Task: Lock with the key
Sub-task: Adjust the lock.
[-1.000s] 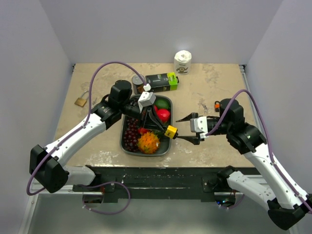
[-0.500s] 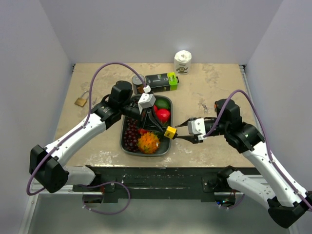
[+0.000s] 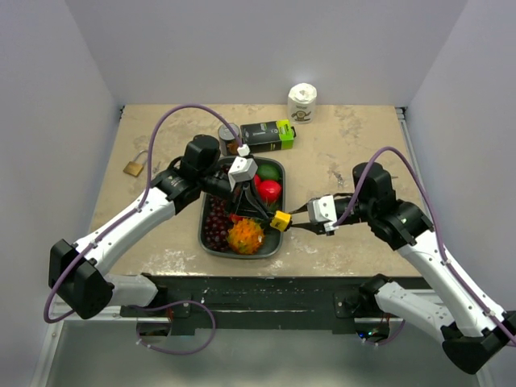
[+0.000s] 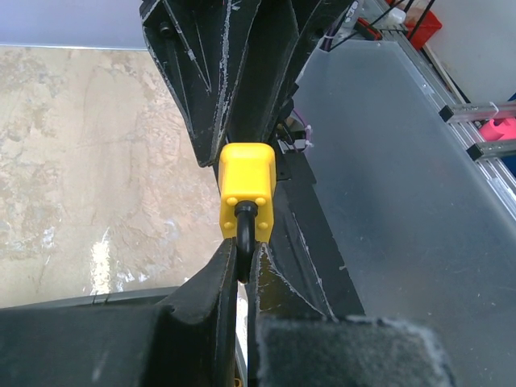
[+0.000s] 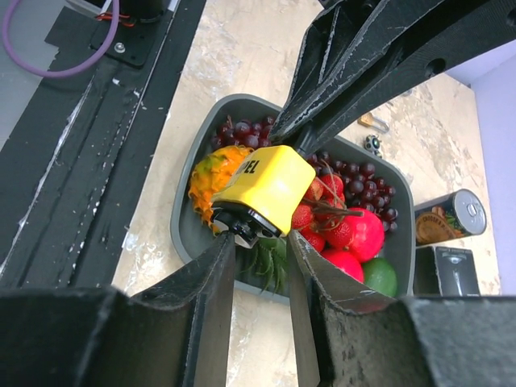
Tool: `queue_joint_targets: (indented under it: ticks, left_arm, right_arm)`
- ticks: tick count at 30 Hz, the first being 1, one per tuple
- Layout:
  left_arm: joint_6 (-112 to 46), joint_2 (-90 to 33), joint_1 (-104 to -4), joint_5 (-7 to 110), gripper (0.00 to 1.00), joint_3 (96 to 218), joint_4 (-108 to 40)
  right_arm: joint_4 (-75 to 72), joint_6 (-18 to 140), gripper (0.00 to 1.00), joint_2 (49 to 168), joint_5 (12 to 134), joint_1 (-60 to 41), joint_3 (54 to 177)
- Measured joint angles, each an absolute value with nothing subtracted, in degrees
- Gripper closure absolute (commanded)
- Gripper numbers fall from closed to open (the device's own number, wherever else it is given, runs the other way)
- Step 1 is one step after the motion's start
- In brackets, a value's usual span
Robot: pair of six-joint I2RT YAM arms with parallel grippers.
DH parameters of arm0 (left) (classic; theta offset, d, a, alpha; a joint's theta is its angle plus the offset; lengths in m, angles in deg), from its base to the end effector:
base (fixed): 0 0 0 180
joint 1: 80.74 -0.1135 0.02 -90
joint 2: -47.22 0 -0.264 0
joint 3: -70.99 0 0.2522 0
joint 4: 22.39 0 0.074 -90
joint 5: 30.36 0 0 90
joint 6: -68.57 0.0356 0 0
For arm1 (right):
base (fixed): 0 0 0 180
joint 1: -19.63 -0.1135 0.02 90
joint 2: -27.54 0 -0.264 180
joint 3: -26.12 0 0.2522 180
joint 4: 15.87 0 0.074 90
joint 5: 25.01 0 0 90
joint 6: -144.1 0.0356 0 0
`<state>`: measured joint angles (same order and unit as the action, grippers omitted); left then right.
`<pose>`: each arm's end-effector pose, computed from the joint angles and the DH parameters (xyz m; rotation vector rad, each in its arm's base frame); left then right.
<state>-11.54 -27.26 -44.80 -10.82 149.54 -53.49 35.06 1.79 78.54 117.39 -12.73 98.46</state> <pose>0.2049 -0.1900 0.3467 1.4531 1.3885 -1.5238 0.1302 0.1159 0.3632 -1.6524 1.0198 0.7164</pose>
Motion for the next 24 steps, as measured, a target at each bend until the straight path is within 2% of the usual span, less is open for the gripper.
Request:
queue_joint_targets:
  ticks: [19, 22, 24]
  left_arm:
    - [-12.67, -27.83, -44.58, -11.04, 1.0, 149.5, -52.44]
    - [-13.11, -27.83, -44.58, -11.01, 1.0, 149.46, -51.35]
    - [-13.39, -27.78, -44.56, -10.84, 1.0, 149.41, -51.11]
  right_arm:
    - [26.95, 16.98, 0.67, 77.84, 116.49, -14.15, 94.03]
    - [26.52, 19.17, 0.61, 77.93, 115.27, -14.52, 93.81]
    - [26.56, 20.46, 0.53, 78.15, 113.65, -14.65, 93.81]
